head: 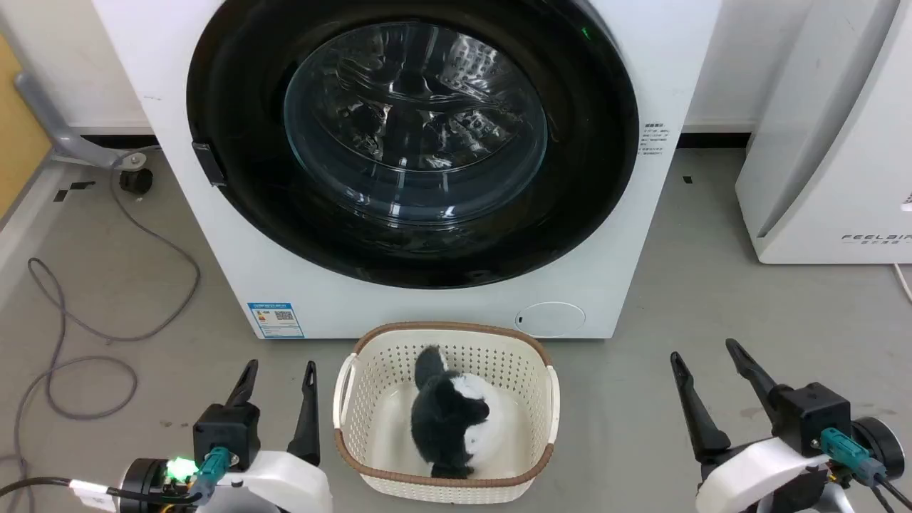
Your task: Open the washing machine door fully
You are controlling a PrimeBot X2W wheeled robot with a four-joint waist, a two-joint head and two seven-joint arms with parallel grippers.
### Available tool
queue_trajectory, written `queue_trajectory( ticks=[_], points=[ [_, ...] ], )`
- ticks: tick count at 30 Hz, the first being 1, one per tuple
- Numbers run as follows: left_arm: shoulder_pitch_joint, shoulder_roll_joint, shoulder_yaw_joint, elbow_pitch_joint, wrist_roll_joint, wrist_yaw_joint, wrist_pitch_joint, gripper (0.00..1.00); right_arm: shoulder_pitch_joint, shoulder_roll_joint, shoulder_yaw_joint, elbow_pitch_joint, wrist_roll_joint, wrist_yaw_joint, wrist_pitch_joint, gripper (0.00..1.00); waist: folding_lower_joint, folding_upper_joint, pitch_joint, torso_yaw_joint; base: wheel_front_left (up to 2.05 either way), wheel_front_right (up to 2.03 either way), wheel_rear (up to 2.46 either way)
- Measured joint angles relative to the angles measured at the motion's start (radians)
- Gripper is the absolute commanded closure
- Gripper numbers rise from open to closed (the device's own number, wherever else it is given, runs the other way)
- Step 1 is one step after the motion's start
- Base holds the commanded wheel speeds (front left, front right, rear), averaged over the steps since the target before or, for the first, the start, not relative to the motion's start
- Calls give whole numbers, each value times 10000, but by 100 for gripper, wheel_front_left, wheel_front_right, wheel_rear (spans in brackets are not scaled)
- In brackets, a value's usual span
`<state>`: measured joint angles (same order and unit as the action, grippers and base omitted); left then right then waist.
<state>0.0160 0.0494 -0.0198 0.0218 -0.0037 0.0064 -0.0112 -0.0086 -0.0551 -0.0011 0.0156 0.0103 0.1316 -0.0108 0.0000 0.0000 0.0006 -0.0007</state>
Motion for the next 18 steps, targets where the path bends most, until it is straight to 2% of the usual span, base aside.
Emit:
queue_trajectory(
  ticks=[1, 2, 13, 18],
  points=[
    [0, 0, -19, 25, -2, 0, -4, 0, 0, 0, -6, 21, 21, 0, -6, 54, 0, 0, 0, -1, 0, 0, 0],
    [0, 0, -35, 50, -12, 2, -36, 0, 0, 0, -12, 46, 63, 0, -17, 100, 0, 0, 0, -1, 0, 0, 0],
    [-17, -2, -316, 247, -100, 38, -267, 0, 0, 0, -61, 136, 537, 0, -278, 100, 0, 0, 6, -15, 0, 0, 0],
    [-153, -2, -391, 343, -171, 82, -360, 0, 0, 0, -111, 163, 1494, 0, -366, 100, 1, 0, 13, -30, 0, 0, 0]
  ],
)
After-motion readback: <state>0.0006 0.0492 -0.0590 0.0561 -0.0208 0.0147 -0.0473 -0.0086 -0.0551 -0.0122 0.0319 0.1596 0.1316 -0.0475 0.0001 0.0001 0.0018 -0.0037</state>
